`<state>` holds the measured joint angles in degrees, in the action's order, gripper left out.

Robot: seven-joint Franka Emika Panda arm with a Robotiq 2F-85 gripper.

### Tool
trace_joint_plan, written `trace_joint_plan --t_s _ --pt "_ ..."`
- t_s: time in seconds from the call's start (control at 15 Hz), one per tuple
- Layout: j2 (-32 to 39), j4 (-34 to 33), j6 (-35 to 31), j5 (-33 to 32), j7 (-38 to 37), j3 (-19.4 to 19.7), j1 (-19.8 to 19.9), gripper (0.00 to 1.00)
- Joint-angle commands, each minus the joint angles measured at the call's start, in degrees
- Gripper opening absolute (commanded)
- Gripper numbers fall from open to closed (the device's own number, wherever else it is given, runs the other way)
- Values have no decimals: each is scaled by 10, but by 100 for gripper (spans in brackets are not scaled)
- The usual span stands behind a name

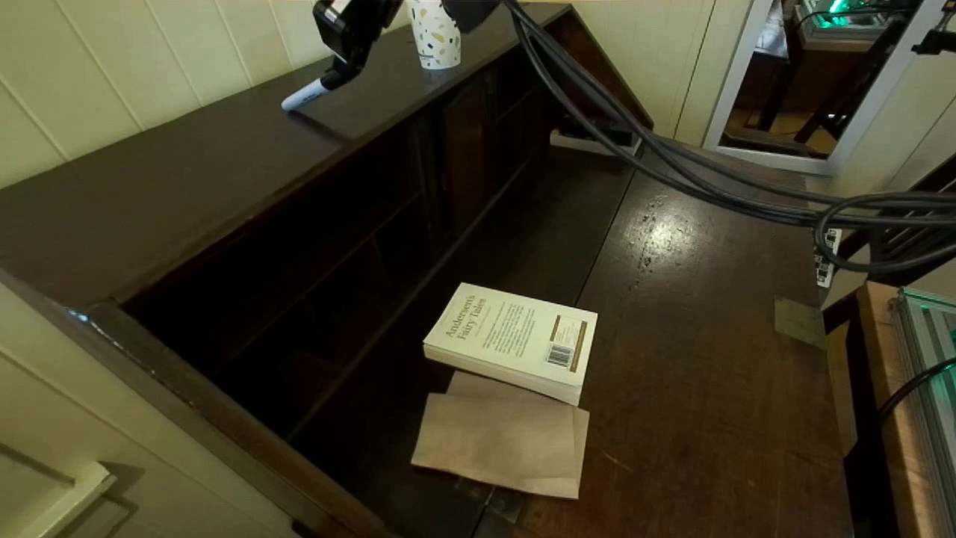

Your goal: Take the marker out of the coffee cup.

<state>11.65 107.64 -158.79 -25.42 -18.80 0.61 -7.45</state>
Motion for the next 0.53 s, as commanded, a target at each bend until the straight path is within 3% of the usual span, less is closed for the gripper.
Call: trace_joint_plan --t_s 0.0,0.13,0.2,0.33,0.47 --pt "-6 20 14 48 52 -7 5 12" --pt "-6 21 27 64 64 -7 5 25" --pt "-5 19 32 68 65 -5 5 26" --pt "-4 17 45 71 67 -3 4 51" --pt "-4 14 54 74 64 -1 4 59"
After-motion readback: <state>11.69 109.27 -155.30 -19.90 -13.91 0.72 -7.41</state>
